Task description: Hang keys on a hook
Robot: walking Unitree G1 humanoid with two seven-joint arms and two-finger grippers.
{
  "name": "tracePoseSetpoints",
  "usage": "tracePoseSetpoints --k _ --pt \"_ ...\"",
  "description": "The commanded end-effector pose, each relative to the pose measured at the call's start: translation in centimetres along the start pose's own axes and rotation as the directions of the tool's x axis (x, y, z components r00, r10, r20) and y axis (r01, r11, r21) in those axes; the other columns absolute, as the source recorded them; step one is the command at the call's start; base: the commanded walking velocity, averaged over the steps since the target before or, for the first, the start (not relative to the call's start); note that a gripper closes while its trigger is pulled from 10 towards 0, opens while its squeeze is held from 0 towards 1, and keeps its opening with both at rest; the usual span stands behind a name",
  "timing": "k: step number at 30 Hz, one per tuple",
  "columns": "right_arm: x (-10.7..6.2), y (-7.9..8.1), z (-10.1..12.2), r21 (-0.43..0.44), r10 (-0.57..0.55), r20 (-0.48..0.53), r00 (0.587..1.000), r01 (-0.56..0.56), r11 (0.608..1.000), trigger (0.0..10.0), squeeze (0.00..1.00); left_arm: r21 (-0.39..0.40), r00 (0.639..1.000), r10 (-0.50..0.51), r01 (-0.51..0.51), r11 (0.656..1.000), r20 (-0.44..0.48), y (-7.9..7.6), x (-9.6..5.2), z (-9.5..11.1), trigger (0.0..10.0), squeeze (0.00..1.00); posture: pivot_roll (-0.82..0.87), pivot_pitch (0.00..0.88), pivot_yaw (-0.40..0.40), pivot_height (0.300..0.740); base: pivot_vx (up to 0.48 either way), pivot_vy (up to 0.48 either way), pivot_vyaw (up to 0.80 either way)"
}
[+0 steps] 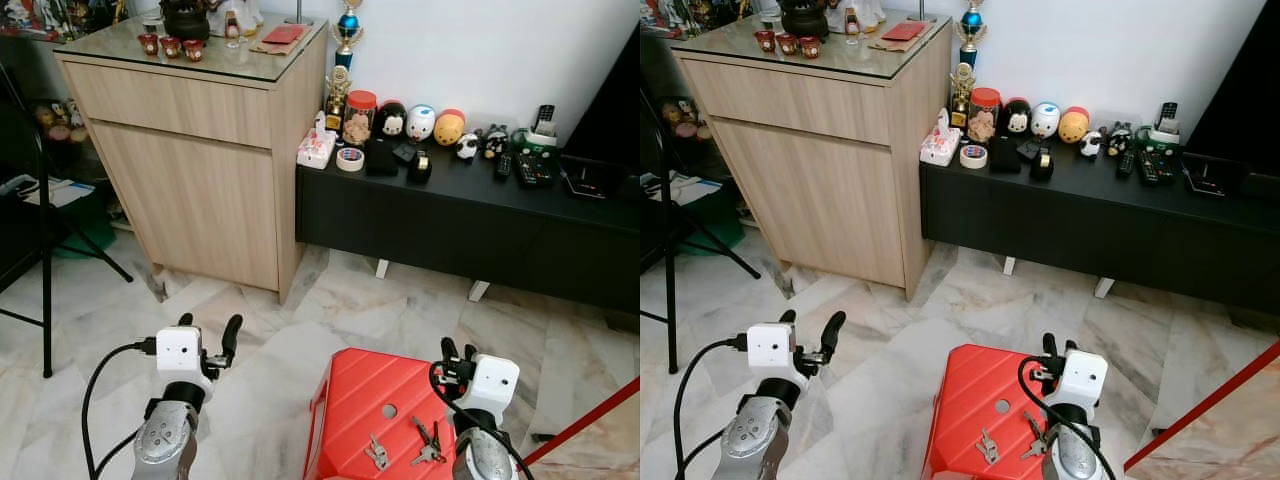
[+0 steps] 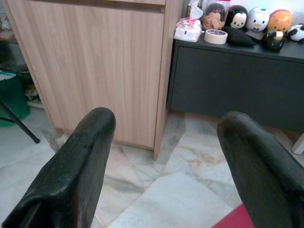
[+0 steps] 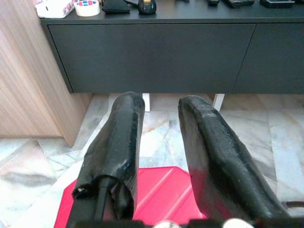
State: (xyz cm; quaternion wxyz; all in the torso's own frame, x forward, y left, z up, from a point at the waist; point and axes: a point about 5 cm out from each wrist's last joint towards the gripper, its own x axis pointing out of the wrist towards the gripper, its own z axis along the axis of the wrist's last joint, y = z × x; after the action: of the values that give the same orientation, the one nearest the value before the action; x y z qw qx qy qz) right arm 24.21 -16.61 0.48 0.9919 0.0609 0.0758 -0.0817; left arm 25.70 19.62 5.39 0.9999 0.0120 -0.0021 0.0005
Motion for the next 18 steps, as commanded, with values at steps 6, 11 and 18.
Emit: tracePoseSetpoints --k 6,11,18 --pt "0.23 0.25 0.49 0.000 0.012 0.022 1.000 -0.012 1.000 10.0 0.00 -0.003 1.000 -0.002 0.002 1.000 -0.004 -0.10 -0.01 0.11 10.0 0.00 0.07 0.010 -0.085 0.684 0.000 0.000 0.00" --pt "0.34 0.06 0.54 -0.018 0.001 0.019 1.000 -0.001 1.000 10.0 0.00 -0.001 1.000 -0.005 0.005 1.000 -0.009 -0.11 -0.01 0.03 10.0 0.00 0.07 0.010 -0.085 0.679 0.000 0.000 0.00" --pt "0.44 0.22 0.64 -0.014 0.014 0.019 1.000 -0.014 1.000 10.0 0.00 0.001 1.000 -0.003 0.003 1.000 -0.011 -0.06 -0.03 0.02 10.0 0.00 0.07 0.011 -0.082 0.679 0.000 0.000 0.00"
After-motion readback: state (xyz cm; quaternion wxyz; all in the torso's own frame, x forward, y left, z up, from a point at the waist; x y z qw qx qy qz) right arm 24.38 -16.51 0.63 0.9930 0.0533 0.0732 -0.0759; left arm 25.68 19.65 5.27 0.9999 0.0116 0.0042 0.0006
